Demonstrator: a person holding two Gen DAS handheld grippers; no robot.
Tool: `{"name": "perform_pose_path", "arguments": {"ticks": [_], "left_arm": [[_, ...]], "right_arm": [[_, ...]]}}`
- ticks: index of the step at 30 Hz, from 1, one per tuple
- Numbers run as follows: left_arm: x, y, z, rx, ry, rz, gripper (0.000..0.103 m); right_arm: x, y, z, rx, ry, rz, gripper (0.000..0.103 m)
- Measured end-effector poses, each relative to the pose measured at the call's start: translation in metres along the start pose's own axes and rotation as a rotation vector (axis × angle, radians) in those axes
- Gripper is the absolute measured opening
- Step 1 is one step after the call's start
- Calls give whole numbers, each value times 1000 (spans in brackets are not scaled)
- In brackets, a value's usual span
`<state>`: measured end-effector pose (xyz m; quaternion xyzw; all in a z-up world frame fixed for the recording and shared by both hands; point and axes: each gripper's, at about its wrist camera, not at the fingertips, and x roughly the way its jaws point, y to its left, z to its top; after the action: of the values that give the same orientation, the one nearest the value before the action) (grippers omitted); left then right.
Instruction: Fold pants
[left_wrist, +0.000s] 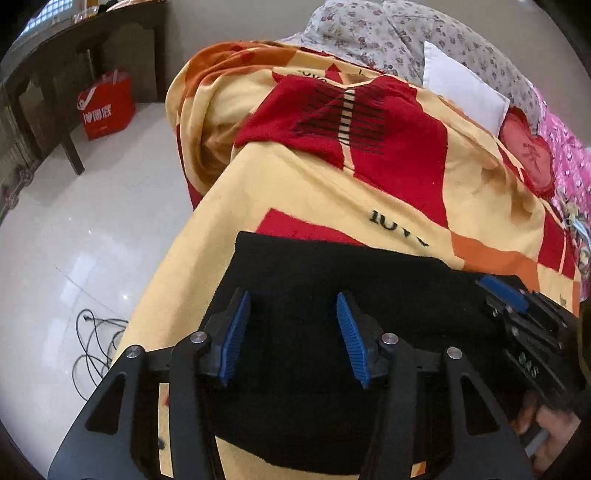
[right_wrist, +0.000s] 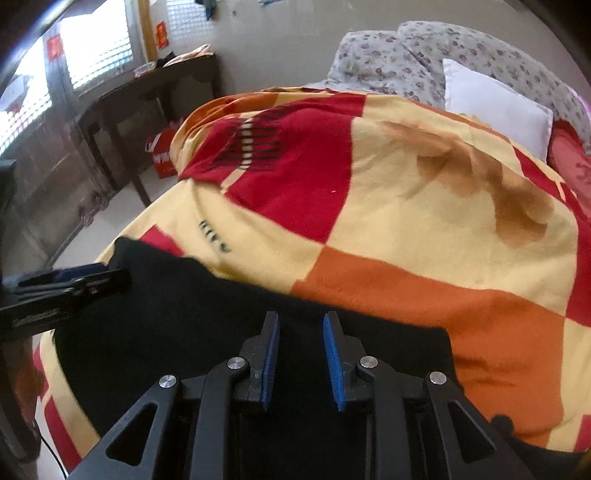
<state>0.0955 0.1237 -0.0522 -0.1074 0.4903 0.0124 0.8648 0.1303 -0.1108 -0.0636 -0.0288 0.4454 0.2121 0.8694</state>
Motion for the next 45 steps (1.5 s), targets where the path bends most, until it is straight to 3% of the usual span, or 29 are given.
{"name": "perform_pose_path", "arguments": {"ticks": [4,11,21,29,31,37,45], "left_arm": [[-5,-3,0,-2,7,13,48],[-23,-16,-9,22,-23,22,48],[-43,-52,-27,89,-59,0,48],[-37,-75,-42,113,-19,-33,48],[-32,-81,-46,123,6,-41,48],[-39,-105,-53,172,3,-61,48],[-34,-163,-62,290,44,-146,48]], "right_arm": [[-4,-11,3,55,-7,45,23],[-58,-16,-18,80,-59,68,23],[-98,-31,-59,81,-51,-13,24],[-79,-37,-84,73,8,-79,25],[-82,-36,-88,62,-14,-84,25],[-97,-47,-94,95,-11,-59,25],[-131,-80,-112,137,-32,-130,26]]}}
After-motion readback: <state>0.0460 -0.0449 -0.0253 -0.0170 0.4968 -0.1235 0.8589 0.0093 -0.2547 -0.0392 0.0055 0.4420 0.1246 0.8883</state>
